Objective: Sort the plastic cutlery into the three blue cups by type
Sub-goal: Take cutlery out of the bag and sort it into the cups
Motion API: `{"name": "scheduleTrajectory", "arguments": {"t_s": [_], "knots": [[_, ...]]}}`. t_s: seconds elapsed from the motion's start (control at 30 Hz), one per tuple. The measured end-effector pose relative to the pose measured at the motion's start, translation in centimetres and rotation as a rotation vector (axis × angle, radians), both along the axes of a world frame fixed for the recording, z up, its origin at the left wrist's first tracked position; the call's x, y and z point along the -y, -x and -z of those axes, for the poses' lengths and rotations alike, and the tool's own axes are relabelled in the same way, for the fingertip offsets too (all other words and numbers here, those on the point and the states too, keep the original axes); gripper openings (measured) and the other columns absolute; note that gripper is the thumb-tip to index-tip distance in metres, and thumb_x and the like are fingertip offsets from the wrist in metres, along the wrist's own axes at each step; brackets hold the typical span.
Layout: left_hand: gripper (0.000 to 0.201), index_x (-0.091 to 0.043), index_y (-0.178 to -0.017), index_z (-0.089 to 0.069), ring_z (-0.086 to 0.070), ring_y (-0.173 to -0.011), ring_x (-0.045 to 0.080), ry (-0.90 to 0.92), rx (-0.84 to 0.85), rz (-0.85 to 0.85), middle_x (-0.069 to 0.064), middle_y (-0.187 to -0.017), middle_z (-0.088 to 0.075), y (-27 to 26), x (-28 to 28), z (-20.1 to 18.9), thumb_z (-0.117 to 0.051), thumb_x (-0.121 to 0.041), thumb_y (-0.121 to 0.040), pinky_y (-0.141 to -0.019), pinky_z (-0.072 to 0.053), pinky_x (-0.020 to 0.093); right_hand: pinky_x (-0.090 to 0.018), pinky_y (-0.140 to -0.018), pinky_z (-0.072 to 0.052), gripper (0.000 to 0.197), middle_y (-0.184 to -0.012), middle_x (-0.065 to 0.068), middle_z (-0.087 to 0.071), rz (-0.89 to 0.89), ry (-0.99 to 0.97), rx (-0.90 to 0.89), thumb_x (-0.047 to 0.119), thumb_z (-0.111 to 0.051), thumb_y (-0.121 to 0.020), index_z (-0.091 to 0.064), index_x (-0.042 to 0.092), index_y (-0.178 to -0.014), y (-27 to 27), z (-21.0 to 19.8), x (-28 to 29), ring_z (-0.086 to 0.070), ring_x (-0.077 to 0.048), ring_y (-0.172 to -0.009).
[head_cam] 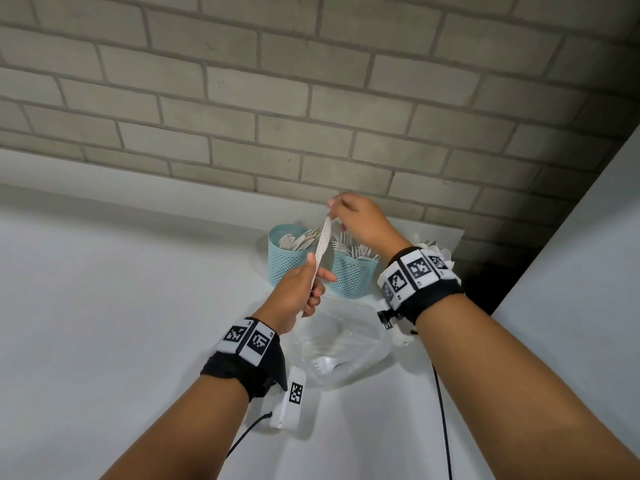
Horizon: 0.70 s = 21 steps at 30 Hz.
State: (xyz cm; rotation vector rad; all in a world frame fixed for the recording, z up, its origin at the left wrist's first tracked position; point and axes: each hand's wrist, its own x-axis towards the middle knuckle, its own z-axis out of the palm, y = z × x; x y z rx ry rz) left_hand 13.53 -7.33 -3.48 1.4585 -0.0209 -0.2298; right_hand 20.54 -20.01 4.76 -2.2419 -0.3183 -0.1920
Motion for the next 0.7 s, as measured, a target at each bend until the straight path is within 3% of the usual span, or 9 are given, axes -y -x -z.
{"name": "scheduleTrajectory", "arguments": {"t_s": [0.1, 0.17, 0.27, 0.33, 0.4, 0.5, 0.6, 0.7], "knots": [[0.054, -0.013, -0.086, -0.062, -0.031, -0.042, 0.004, 0.020, 0.002, 0.012, -0.004, -0.054, -0.036, -0.2, 0.0, -0.4, -0.026, -0.051, -0.098, -0.040, -0.025, 0.015, -0.019, -0.056, -0.043, 0.035, -0.093, 0.001, -0.060, -0.189, 0.218, -0.195, 0.038, -0.049, -0.095, -0.052, 0.020, -0.125, 0.7, -1.1, -0.5, -0.059, -0.011, -0.072], [0.054, -0.013, -0.085, -0.062, -0.030, -0.041, 0.004, 0.037, 0.011, 0.013, -0.005, -0.053, -0.035, -0.5, -0.2, -0.7, -0.026, -0.051, -0.098, -0.039, -0.025, 0.015, -0.015, -0.048, -0.039, 0.030, -0.075, 0.003, -0.053, -0.232, 0.223, -0.182, 0.025, -0.054, -0.094, -0.053, 0.016, -0.123, 0.8, -1.1, -0.8, -0.054, -0.007, -0.058], [0.052, -0.013, -0.091, -0.062, -0.039, -0.048, 0.005, 0.029, 0.022, -0.073, -0.004, -0.059, -0.043, -0.9, -0.5, -1.3, -0.025, -0.050, -0.098, -0.044, -0.033, 0.014, -0.011, -0.039, -0.035, 0.029, -0.072, 0.003, -0.050, -0.140, 0.020, -0.092, 0.009, -0.053, -0.094, -0.049, 0.011, -0.123, 0.2, -1.3, -1.3, -0.046, -0.005, -0.048], [0.049, -0.014, -0.109, -0.056, -0.047, -0.064, 0.007, -0.077, 0.059, -0.173, 0.000, -0.080, -0.051, -1.4, -0.9, -1.4, -0.022, -0.048, -0.099, -0.055, -0.038, 0.017, -0.012, -0.037, -0.037, 0.027, -0.080, -0.001, -0.054, -0.001, -0.162, 0.016, 0.006, -0.049, -0.095, -0.045, 0.012, -0.121, -0.3, -2.0, -1.5, -0.049, -0.009, -0.050], [0.043, -0.016, -0.121, -0.045, -0.049, -0.081, 0.010, -0.195, 0.117, -0.252, 0.000, -0.098, -0.050, -1.8, -1.3, -1.5, -0.024, -0.047, -0.099, -0.061, -0.036, 0.019, -0.010, -0.039, -0.040, 0.018, -0.085, -0.003, -0.055, 0.107, -0.336, 0.155, 0.004, -0.042, -0.097, -0.046, 0.016, -0.109, -0.8, -2.8, -1.7, -0.053, -0.013, -0.055], [0.028, -0.015, -0.107, -0.050, -0.046, -0.081, 0.010, -0.279, 0.121, -0.218, -0.001, -0.094, -0.046, -2.1, -2.0, -1.5, -0.042, -0.040, -0.097, -0.066, -0.035, 0.019, -0.012, -0.047, -0.045, 0.014, -0.080, 0.001, -0.056, 0.183, -0.413, 0.344, 0.007, -0.039, -0.098, -0.044, 0.019, -0.102, -1.6, -3.0, -2.1, -0.055, -0.015, -0.062], [0.020, -0.018, -0.087, -0.048, -0.044, -0.076, 0.009, -0.563, 0.066, -0.006, -0.002, -0.086, -0.044, -1.8, -2.5, -1.4, -0.061, -0.033, -0.089, -0.065, -0.034, 0.020, -0.035, -0.065, -0.055, 0.015, -0.080, -0.002, -0.059, 0.197, -0.249, 0.419, 0.010, -0.042, -0.097, -0.053, 0.014, -0.107, -2.1, -1.8, -3.0, -0.060, -0.025, -0.071], [0.022, -0.018, -0.093, -0.057, -0.052, -0.104, 0.017, -0.864, 0.101, 0.230, 0.002, -0.113, -0.054, -1.4, -2.4, -0.9, -0.070, -0.031, -0.082, -0.079, -0.040, 0.023, -0.030, -0.065, -0.045, 0.021, -0.085, -0.009, -0.064, 0.169, 0.100, 0.464, 0.009, -0.043, -0.096, -0.058, 0.012, -0.110, -2.1, 0.2, -3.9, -0.058, -0.026, -0.075]]}}
